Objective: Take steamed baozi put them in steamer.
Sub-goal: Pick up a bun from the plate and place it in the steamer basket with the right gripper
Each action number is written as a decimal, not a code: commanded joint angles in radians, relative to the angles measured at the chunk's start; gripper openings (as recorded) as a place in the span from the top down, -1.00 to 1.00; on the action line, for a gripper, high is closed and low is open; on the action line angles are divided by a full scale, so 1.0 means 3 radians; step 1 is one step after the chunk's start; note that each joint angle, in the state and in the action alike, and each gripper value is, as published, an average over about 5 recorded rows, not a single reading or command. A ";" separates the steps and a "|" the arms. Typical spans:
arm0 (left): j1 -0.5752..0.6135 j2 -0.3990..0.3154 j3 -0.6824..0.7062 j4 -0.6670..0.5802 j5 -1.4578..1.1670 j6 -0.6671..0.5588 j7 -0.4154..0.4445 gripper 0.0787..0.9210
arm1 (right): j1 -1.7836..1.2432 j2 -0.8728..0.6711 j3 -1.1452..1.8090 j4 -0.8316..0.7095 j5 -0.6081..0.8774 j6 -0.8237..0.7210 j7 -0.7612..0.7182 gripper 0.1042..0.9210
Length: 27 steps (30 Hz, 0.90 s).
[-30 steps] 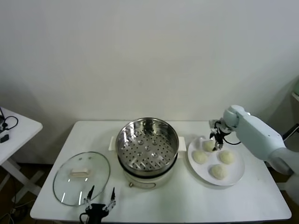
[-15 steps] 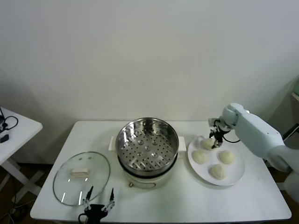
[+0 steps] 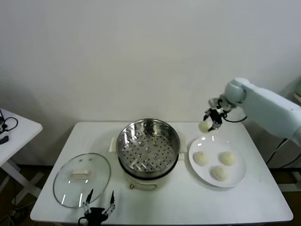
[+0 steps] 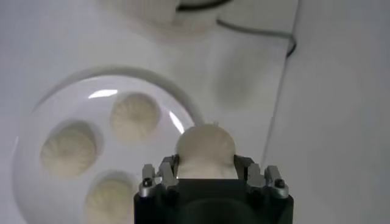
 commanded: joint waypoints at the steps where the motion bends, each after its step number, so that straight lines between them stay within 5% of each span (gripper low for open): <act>1: 0.0010 -0.0007 0.0007 0.0005 0.0016 -0.0003 -0.0002 -0.77 | 0.1213 0.0315 -0.0856 0.0972 0.0832 0.0505 0.0011 -0.26; 7: 0.0012 -0.0012 0.0011 -0.0002 0.0020 0.0005 -0.0005 -0.77 | 0.1223 0.0830 -0.1080 0.1288 0.0168 0.0970 0.0283 -0.26; 15: 0.0026 -0.0011 0.0017 -0.0028 0.0008 0.0005 -0.0010 -0.77 | 0.0678 0.1356 -0.1021 0.0566 -0.0883 0.1466 0.0515 -0.26; 27: 0.0018 -0.0023 0.0034 0.0003 0.0026 0.0008 -0.0011 -0.77 | -0.0034 0.1585 -0.0697 -0.0026 -0.1397 0.1506 0.0740 -0.26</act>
